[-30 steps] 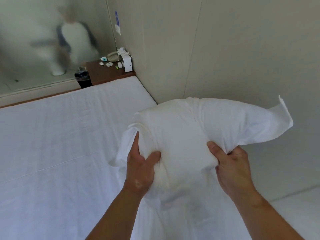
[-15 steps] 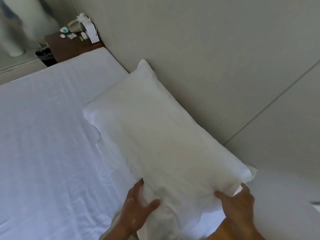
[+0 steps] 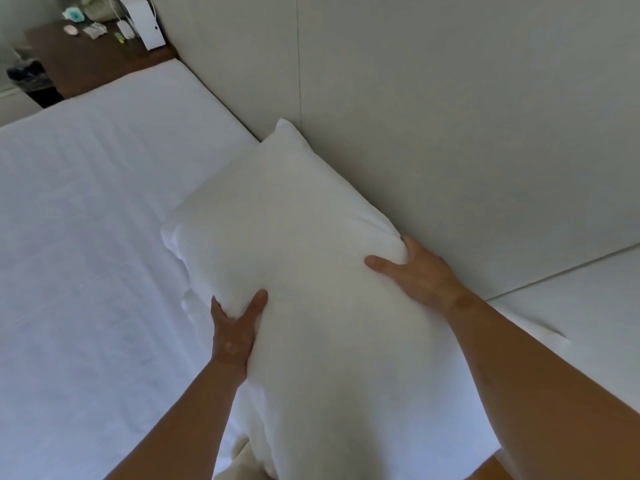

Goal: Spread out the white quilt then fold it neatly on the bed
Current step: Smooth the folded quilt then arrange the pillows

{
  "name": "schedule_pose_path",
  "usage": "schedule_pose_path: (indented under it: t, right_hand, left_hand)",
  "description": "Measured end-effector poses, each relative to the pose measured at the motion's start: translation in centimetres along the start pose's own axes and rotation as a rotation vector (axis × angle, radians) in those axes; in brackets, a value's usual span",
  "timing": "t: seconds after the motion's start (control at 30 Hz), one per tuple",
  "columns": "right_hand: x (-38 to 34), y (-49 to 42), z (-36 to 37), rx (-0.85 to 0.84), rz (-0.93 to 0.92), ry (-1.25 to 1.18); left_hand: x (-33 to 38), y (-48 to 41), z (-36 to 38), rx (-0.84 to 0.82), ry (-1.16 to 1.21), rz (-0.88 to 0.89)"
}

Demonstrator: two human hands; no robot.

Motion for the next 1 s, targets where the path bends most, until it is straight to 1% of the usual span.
schedule_pose_path:
  t: [0.07,0.17,0.27,0.37,0.5,0.57,0.63,0.67,0.7,0.73,0.8,0.87,0.97,1.0]
  right_hand:
    - [-0.3,-1.2,1.5,-0.039,0.008,-0.039]
    - [-0.9,-1.5,2.6,-0.079,-0.050,-0.161]
    - [-2.3,1.0,0.2,-0.095,-0.143,-0.303]
    - [-2.5,4.4,-3.7,-0.102,-0.229,-0.360]
    - [0.6,8.2,-8.0,-0.041,-0.267,-0.365]
    - [3.5,9.8,-9.1,-0.006,-0.263,-0.366]
    - [7.0,10.4,-8.3,0.006,-0.198,-0.344]
    - [8.9,10.3,-7.2,-0.005,-0.164,-0.299]
    - [10.7,10.1,-5.9,-0.025,-0.138,-0.223]
    - [12.3,10.0,-4.5,-0.048,-0.116,-0.113]
    - [14.4,10.0,-2.1,-0.096,-0.068,0.047]
    - [15.3,10.2,-1.1,-0.056,-0.068,0.054]
    - [16.4,9.9,0.5,-0.015,-0.073,0.011]
    - [16.8,9.9,0.9,-0.008,-0.068,0.010]
  left_hand:
    - [-0.9,-0.6,0.0,-0.022,0.028,-0.001]
    - [-0.7,0.5,0.9,-0.121,0.088,0.037]
    - [0.7,3.1,2.6,-0.211,0.115,0.073]
    - [2.1,7.1,4.2,-0.259,0.155,0.113]
    - [1.6,13.3,5.4,-0.306,0.153,0.176]
    - [0.5,15.9,5.9,-0.283,0.090,0.251]
    - [-1.1,16.3,5.7,-0.250,-0.021,0.318]
    - [-2.1,15.8,5.3,-0.234,-0.096,0.319]
    - [-3.0,15.3,4.8,-0.211,-0.164,0.309]
    - [-3.9,14.8,4.0,-0.170,-0.211,0.250]
    - [-6.1,14.2,1.7,-0.043,-0.128,0.073]
    - [-8.0,14.6,0.1,0.042,0.002,-0.044]
    - [-9.9,15.3,0.5,-0.018,0.152,-0.196]
    - [-9.8,15.6,1.0,-0.045,0.200,-0.215]
Point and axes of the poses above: each hand's wrist, its own y-axis away from the middle knuckle, its own z-axis out of the palm, x = y × z, the point moved 5 cm from there along -y, towards the middle knuckle, and after that the axes turned 15 degrees about y, right-handed, at the moved point
